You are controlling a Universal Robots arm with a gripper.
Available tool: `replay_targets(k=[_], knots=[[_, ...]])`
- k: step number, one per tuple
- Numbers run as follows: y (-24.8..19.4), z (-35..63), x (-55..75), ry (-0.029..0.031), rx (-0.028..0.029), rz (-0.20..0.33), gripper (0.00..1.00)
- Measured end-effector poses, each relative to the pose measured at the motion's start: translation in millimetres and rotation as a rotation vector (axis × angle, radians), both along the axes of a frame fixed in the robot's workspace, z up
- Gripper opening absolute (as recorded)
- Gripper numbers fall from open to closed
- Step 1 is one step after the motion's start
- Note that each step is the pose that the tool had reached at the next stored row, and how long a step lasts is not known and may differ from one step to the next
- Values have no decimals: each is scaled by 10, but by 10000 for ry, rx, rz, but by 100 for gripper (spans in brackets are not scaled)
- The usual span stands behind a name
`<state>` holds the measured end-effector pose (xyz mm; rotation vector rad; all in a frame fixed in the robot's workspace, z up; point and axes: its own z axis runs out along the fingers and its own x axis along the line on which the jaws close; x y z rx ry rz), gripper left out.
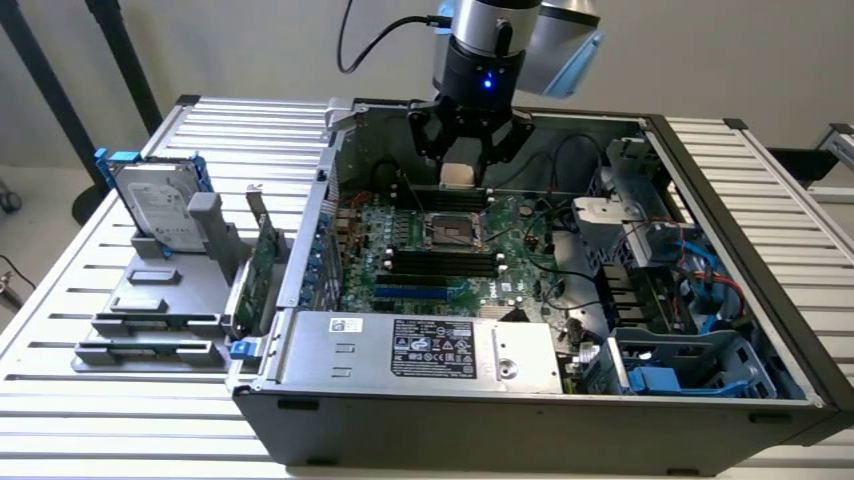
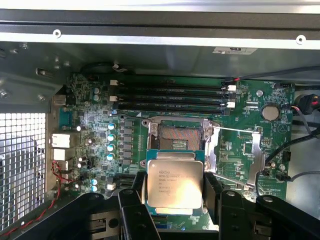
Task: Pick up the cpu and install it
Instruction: 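Place the cpu into insertion slot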
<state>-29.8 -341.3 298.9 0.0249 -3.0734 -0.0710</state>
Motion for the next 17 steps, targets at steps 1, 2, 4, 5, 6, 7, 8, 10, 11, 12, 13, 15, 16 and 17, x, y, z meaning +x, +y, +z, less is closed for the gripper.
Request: replay_targets(k=[1,2,4,5,6,7,8,10,11,12,13,15,16,17], knots=[[0,-1,-2,0,-1,-23,55],[0,-2,-2,2,-2,-118,55],[0,-8,-2,1,-1,-471,55],[0,-12,-2,1,0,-651,55],[0,-15,-2,1,-1,-832,55],[0,-20,-2,1,0,-1011,55],[0,-24,-2,1,0,-1191,55],[0,-33,-2,1,0,-1551,55],[0,-38,-2,1,-1,-1748,55],[0,-43,-2,1,0,-1927,55],[0,-48,-2,0,1,-2108,55],[0,-59,-2,1,1,-2466,55],[0,-65,-2,0,0,-2646,55],[0,-71,-2,0,1,-2826,55]])
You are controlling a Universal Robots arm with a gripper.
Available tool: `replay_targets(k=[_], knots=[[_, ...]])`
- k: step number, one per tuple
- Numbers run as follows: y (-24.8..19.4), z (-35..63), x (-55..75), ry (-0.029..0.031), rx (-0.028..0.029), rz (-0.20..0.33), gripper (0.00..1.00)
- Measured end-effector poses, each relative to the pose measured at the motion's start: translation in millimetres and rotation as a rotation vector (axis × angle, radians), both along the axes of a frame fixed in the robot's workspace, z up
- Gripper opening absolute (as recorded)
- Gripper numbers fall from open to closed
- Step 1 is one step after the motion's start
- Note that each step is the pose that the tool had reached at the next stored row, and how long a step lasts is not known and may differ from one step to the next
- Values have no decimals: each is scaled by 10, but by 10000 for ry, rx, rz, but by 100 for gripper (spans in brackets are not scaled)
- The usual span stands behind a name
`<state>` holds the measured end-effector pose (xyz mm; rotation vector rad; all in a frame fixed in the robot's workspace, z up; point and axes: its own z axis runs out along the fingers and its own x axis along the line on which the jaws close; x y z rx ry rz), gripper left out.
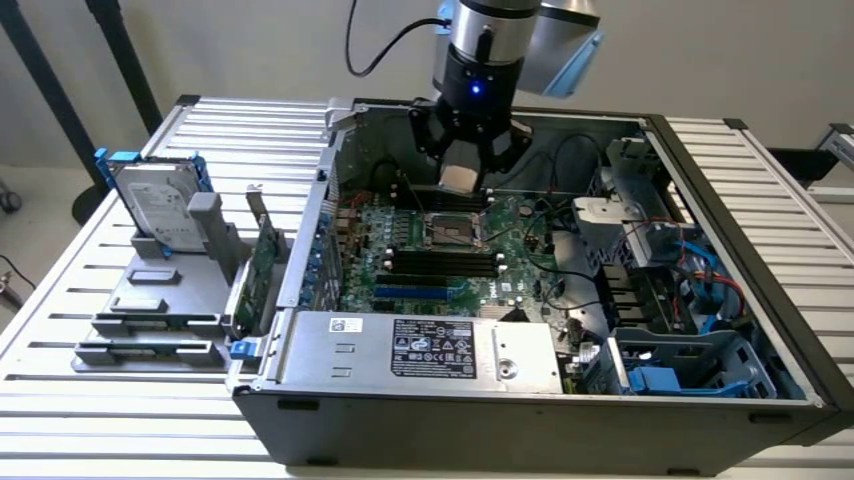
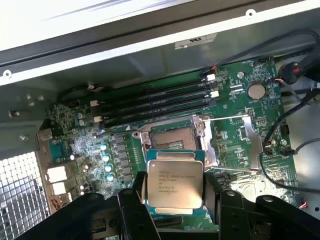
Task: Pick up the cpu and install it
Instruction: 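Place the cpu into insertion slot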
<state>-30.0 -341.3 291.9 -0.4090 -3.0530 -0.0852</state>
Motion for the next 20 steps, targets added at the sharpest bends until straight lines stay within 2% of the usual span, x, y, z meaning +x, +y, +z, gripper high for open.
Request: replay_targets(k=[1,20], knots=[[0,-12,0,0,0,-371,55],[0,-160,0,0,-1,-3832,55]])
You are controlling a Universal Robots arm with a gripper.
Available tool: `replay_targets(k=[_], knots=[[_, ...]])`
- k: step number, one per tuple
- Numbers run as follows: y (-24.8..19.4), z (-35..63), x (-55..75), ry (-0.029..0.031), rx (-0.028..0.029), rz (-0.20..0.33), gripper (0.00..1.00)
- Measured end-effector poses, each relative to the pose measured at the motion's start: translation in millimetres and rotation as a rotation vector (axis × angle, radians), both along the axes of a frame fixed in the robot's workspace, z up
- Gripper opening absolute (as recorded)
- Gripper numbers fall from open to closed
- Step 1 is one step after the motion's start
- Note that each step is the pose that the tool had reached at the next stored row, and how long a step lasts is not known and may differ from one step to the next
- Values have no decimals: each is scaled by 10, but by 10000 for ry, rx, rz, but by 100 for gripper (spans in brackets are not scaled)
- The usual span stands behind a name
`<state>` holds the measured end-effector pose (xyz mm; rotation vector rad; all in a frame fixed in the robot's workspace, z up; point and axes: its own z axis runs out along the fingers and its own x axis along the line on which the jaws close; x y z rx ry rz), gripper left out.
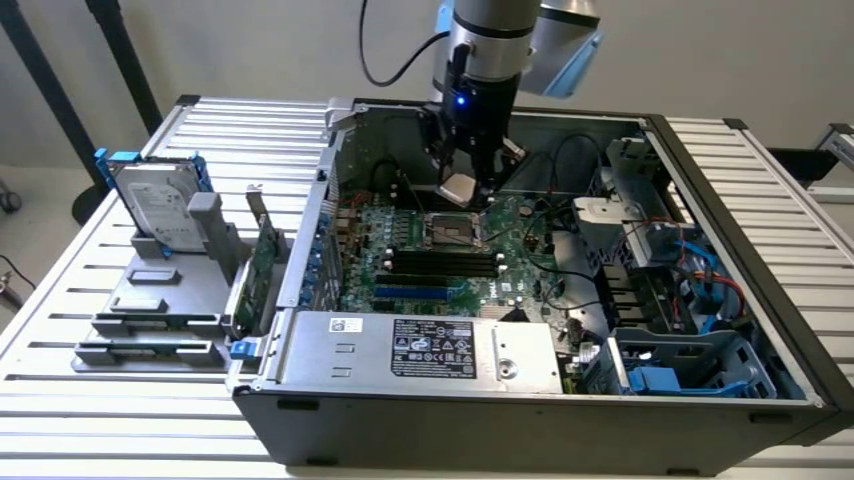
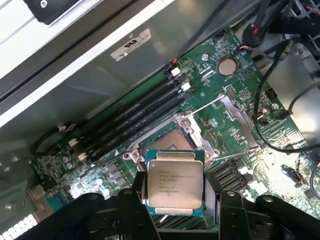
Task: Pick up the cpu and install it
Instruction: 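Place the cpu into insertion slot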
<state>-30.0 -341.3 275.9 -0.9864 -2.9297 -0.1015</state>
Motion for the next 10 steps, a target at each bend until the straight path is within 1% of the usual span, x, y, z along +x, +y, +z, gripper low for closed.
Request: replay_targets(k=[10], knots=[[0,-96,0,0,0,-1821,55]])
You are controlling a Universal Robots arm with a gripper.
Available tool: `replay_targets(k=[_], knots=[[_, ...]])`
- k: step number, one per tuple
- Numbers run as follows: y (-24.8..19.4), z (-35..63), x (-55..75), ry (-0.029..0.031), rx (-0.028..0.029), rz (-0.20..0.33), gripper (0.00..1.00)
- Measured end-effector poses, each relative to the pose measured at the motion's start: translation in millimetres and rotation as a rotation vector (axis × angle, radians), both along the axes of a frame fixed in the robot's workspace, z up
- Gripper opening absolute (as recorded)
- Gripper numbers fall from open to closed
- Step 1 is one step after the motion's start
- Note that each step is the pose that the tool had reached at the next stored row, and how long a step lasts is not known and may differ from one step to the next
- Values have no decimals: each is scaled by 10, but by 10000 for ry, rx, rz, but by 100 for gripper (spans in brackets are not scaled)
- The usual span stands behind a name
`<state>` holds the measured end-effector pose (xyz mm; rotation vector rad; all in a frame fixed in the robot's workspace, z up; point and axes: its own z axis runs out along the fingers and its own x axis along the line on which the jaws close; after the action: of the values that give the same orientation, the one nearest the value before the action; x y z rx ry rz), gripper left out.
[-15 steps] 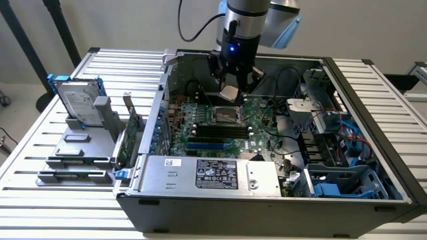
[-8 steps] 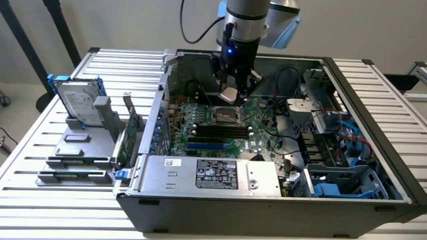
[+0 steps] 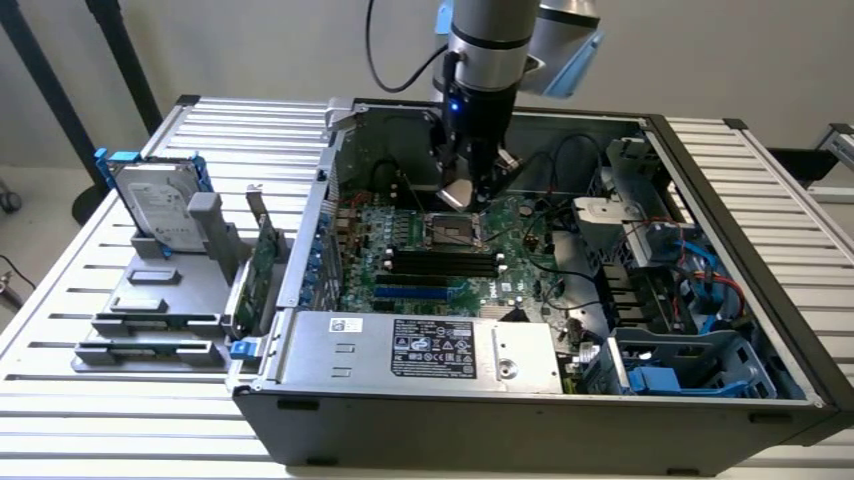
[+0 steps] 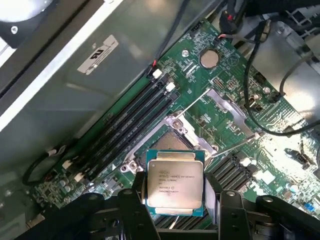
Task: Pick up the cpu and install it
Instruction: 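Place the cpu into insertion slot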
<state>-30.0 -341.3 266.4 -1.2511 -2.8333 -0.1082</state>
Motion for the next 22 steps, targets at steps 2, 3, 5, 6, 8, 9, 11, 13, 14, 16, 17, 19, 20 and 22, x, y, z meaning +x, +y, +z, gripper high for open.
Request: replay_targets(k=[2,3,5,6,8,9,11,13,14,16,17,19,20,22], knots=[[0,-20,0,0,0,-359,55],[0,-29,0,0,-1,-538,55],[0,-51,0,0,-1,-898,55],[0,-61,0,0,-1,-1078,55],[0,-84,0,0,0,-1449,55],[0,-95,0,0,0,-1629,55],[0,-117,0,0,0,-1989,55],[0,-139,0,0,0,-2348,55],[0,-151,0,0,-1,-2545,55],[0,-173,0,0,0,-2904,55],[0,-182,0,1,0,-3078,55],[0,-199,0,7,-1,-3454,55],[0,-207,0,12,-1,-3633,55],[0,-219,0,32,-5,-3968,55]])
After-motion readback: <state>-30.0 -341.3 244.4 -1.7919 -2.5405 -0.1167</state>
